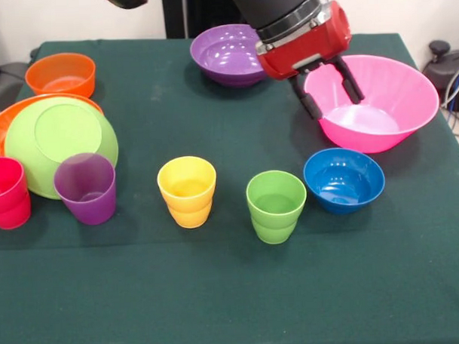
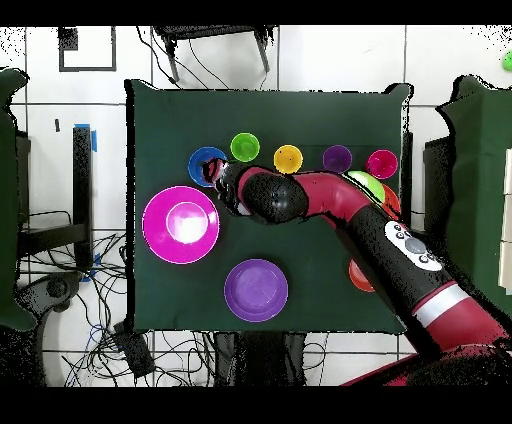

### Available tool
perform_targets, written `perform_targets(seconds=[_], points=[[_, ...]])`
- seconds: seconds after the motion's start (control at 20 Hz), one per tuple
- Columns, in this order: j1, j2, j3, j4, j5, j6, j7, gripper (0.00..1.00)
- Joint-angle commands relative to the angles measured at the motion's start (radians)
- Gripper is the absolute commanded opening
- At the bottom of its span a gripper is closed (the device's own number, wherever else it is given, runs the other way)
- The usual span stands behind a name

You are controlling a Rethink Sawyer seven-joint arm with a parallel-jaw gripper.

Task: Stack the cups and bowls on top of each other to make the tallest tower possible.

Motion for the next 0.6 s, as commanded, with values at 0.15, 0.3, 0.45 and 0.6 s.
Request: perform_targets(seconds=[0.15,0.3,0.45,0.6], points=[[0.004,0.065,-0.015,0.059,-0.126,0.096,-0.242,1.00],[0.011,0.076,-0.039,0.061,-0.161,0.069,-0.232,1.00],[0.017,0.080,-0.059,0.065,-0.201,0.043,-0.215,1.00],[0.023,0.079,-0.072,0.080,-0.239,0.017,-0.185,1.00]])
